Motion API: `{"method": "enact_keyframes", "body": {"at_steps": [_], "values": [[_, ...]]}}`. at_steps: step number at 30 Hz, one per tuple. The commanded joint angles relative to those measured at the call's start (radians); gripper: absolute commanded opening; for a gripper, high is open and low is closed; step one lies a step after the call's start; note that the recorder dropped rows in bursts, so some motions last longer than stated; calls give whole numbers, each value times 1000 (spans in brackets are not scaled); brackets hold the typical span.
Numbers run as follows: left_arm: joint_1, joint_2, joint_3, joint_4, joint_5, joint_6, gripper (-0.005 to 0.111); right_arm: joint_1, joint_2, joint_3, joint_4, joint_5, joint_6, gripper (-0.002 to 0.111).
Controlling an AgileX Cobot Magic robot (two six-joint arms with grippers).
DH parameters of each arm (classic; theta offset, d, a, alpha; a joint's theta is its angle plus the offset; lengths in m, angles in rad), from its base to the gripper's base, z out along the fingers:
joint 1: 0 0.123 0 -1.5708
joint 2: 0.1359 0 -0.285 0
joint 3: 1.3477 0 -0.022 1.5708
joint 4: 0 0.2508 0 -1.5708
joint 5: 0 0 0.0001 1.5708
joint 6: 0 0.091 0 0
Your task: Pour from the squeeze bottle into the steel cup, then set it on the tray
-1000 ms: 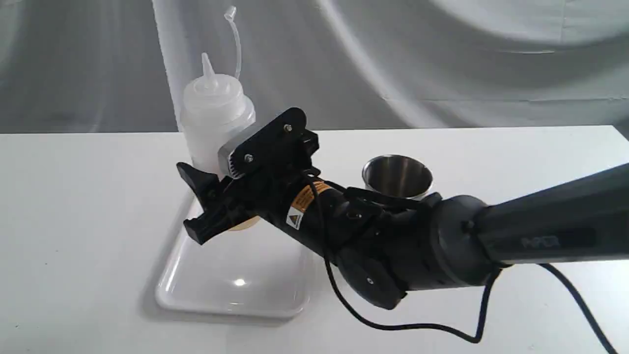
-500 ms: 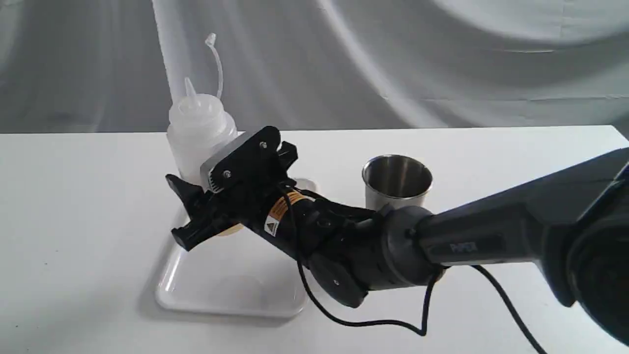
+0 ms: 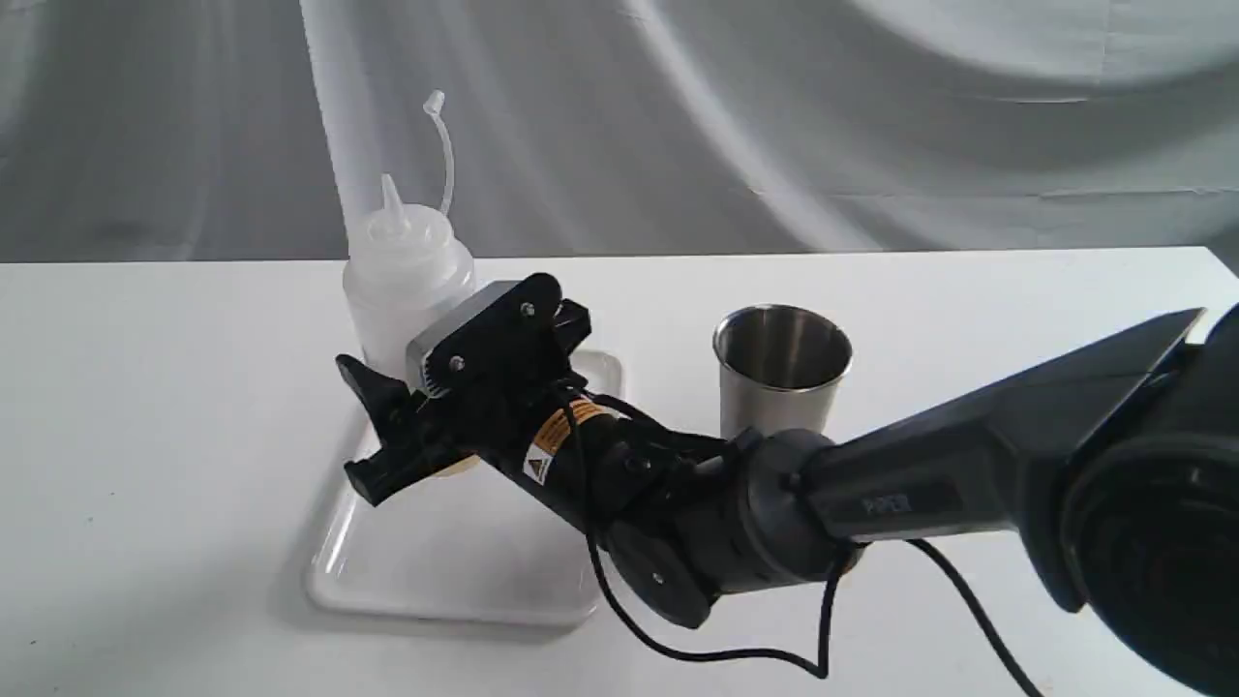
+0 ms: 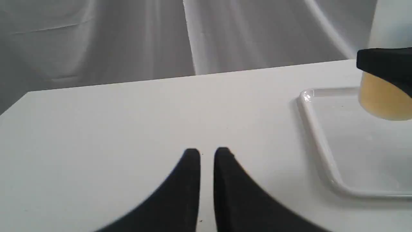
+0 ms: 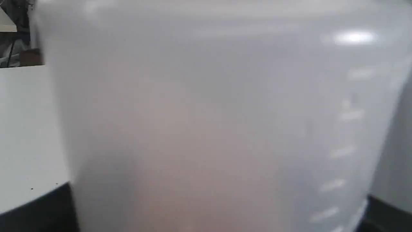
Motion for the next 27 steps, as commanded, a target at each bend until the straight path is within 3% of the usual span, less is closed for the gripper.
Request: {"method": "enact_keyframes", "body": {"at_steps": [1, 27], "values": [[-7, -5, 4, 0, -4, -2, 8, 0, -5, -11, 12, -42, -4, 43], [-7, -5, 4, 0, -4, -2, 8, 0, 74, -17, 64, -60, -60, 43]]}}
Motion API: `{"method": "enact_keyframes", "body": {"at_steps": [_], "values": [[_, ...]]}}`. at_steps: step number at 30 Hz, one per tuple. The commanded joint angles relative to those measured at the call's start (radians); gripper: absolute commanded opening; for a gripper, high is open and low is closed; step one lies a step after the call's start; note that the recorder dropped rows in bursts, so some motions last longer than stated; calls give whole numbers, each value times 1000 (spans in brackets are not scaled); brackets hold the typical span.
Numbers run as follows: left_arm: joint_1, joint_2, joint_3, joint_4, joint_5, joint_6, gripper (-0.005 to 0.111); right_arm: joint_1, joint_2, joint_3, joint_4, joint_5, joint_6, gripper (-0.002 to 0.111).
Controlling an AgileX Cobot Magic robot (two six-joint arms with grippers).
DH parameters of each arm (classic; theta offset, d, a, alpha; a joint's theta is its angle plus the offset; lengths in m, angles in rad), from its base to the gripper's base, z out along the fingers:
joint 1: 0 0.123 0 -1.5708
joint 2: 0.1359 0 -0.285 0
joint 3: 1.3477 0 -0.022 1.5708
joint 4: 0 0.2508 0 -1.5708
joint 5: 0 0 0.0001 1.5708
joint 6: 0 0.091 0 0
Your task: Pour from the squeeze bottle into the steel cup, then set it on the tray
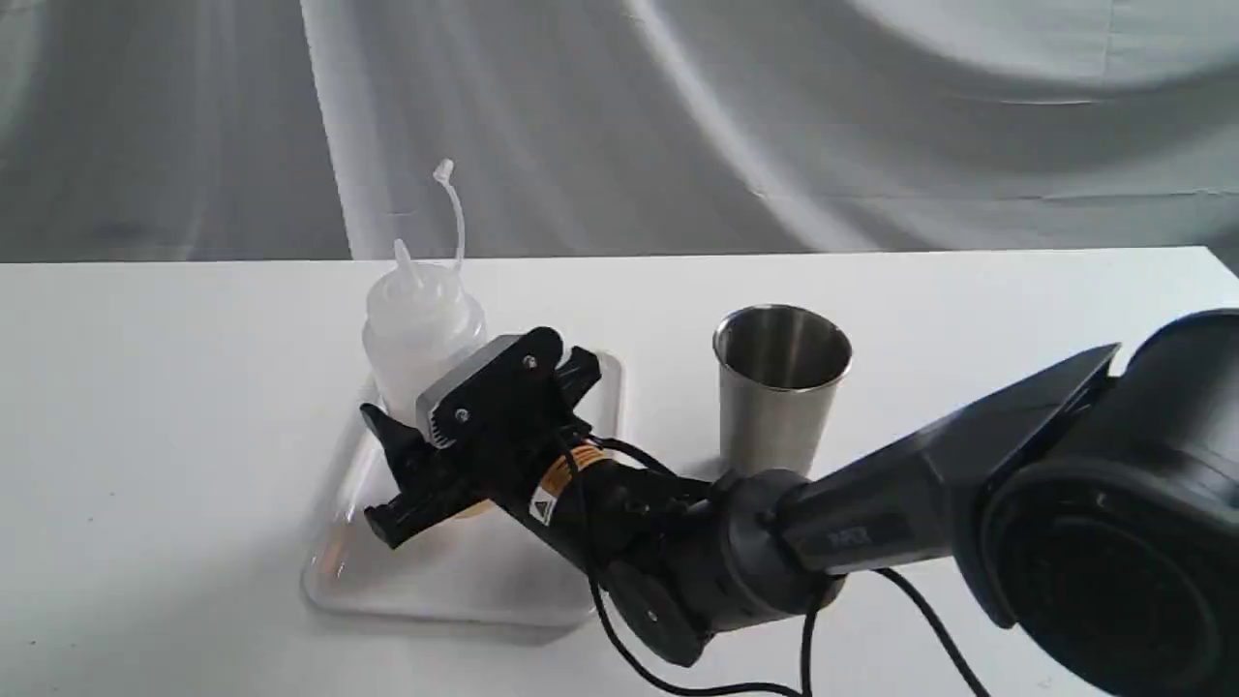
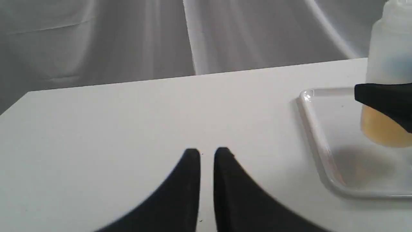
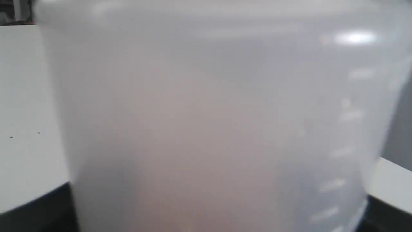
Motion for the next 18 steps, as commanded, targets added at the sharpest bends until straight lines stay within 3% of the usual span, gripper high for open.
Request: {"method": "enact_keyframes", "body": {"at_steps": [1, 18], "values": [[-7, -5, 4, 0, -4, -2, 8, 0, -4, -11, 19, -48, -11, 43], [-7, -5, 4, 0, -4, -2, 8, 0, 6, -11, 56, -24, -9, 43]]}}
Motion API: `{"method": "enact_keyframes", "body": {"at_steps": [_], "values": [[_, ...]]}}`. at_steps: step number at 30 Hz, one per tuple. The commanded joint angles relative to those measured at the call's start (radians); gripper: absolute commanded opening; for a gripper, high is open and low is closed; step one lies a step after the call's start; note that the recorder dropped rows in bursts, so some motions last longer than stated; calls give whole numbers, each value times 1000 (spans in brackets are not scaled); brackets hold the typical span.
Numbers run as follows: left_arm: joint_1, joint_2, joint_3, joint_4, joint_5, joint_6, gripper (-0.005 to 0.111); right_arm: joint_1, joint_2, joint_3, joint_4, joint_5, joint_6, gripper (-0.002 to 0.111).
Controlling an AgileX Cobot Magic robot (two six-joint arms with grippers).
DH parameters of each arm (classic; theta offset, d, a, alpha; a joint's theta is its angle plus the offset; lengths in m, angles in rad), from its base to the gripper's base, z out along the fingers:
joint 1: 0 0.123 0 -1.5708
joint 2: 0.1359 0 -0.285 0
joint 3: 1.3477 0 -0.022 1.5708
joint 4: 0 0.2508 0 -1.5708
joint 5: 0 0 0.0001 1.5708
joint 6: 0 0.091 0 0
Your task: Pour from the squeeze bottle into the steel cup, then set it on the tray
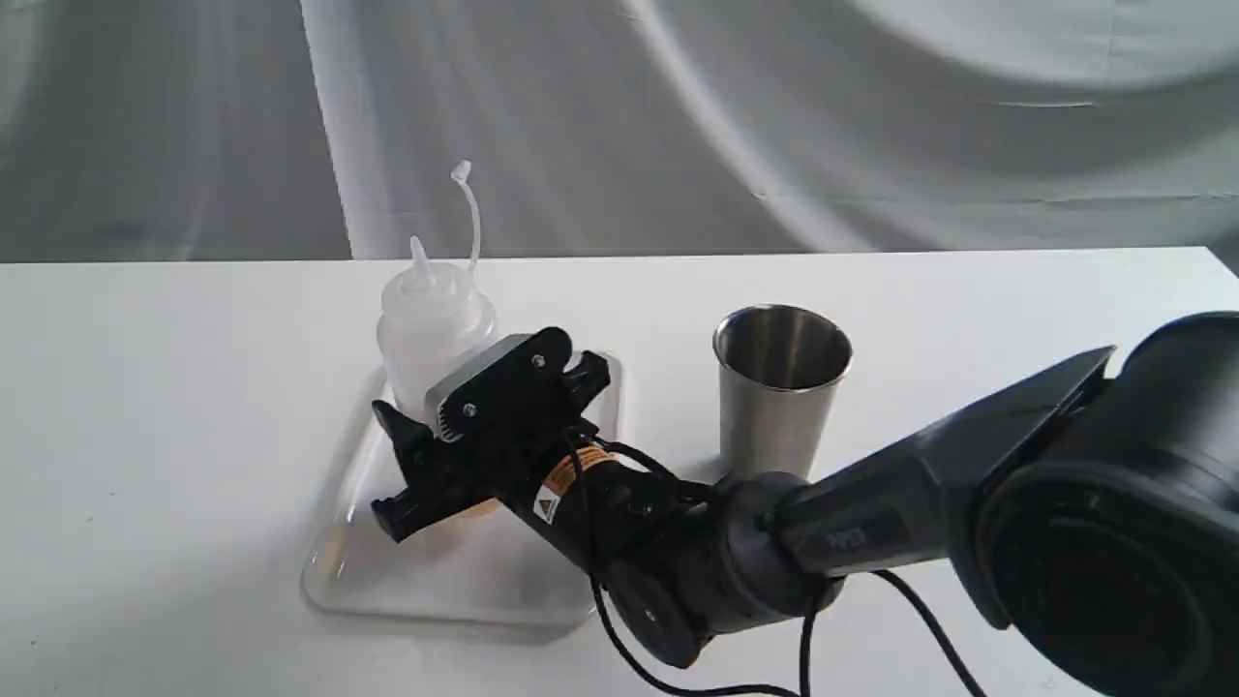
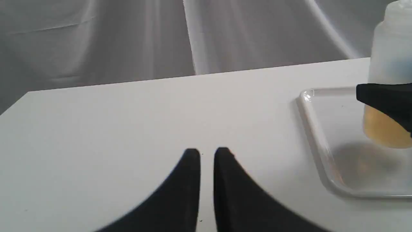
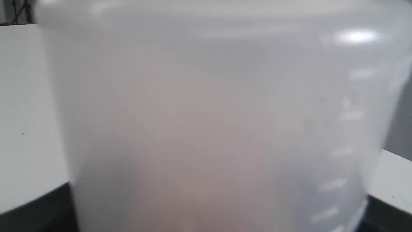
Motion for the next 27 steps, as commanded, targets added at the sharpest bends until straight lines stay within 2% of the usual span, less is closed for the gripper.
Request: {"method": "enact_keyframes", "body": {"at_steps": [1, 27], "values": [[-7, -5, 4, 0, -4, -2, 8, 0, -1, -10, 11, -33, -9, 43], [-7, -5, 4, 0, -4, -2, 8, 0, 25, -10, 13, -30, 25, 43]]}}
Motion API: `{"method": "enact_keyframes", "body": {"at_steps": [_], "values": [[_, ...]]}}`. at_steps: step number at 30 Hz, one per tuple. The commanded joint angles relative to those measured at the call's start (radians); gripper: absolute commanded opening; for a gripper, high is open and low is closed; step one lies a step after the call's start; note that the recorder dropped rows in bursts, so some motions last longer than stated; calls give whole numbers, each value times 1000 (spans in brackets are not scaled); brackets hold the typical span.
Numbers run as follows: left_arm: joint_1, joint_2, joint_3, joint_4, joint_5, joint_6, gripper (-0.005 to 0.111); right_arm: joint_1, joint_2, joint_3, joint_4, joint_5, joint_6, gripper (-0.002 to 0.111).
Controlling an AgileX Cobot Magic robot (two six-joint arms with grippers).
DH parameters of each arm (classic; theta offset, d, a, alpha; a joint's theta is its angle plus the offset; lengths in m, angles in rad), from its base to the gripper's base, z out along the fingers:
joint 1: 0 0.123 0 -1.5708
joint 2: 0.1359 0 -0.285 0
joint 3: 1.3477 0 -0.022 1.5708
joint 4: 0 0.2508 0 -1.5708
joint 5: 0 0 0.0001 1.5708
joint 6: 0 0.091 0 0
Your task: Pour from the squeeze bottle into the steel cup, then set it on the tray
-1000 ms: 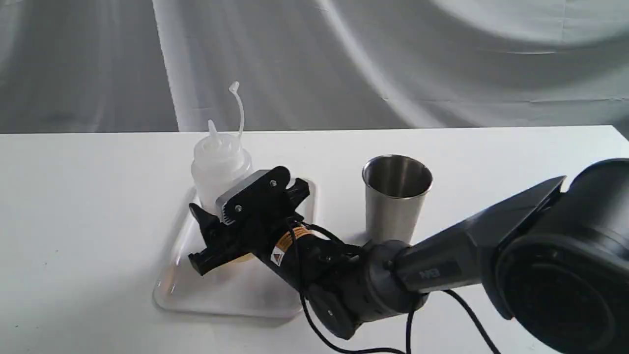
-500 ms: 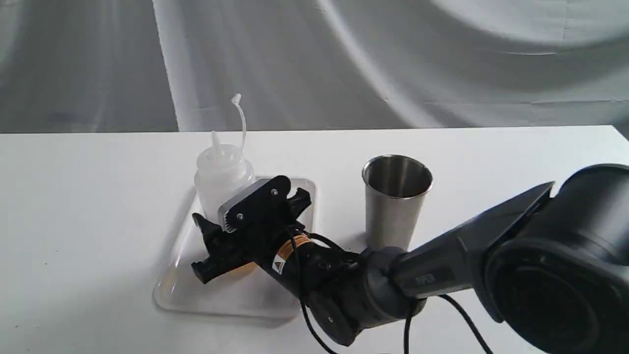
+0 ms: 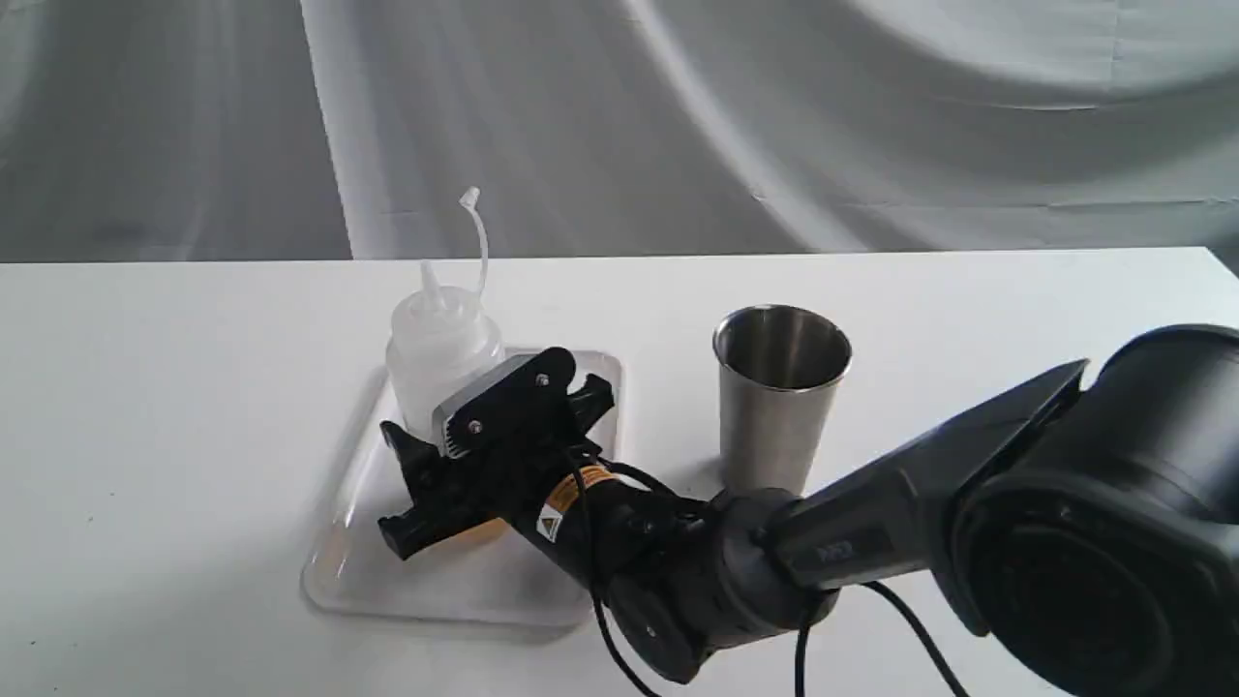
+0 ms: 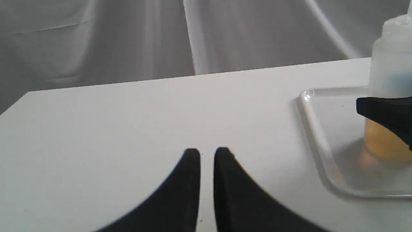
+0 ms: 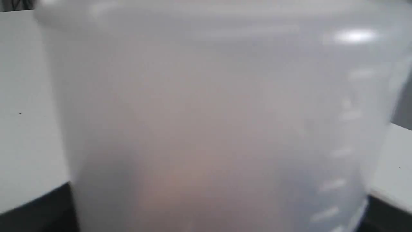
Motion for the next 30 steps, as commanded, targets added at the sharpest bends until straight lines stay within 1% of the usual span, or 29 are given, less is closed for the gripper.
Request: {"method": "enact_keyframes", "body": {"at_steps": [1, 5, 8, 17, 24, 30], "values": [[-7, -5, 4, 0, -4, -2, 8, 0, -5, -10, 5, -34, 5, 43], [-7, -5, 4, 0, -4, -2, 8, 0, -5, -10, 5, -32, 5, 43], [-7, -5, 4, 0, -4, -2, 8, 0, -5, -10, 5, -32, 5, 47], [-7, -5, 4, 0, -4, -2, 8, 0, -5, -10, 5, -29, 5, 69], [-7, -5, 4, 0, -4, -2, 8, 0, -5, -10, 5, -29, 5, 92], [-7, -5, 4, 0, -4, -2, 8, 0, -5, -10, 5, -29, 7, 102]]}}
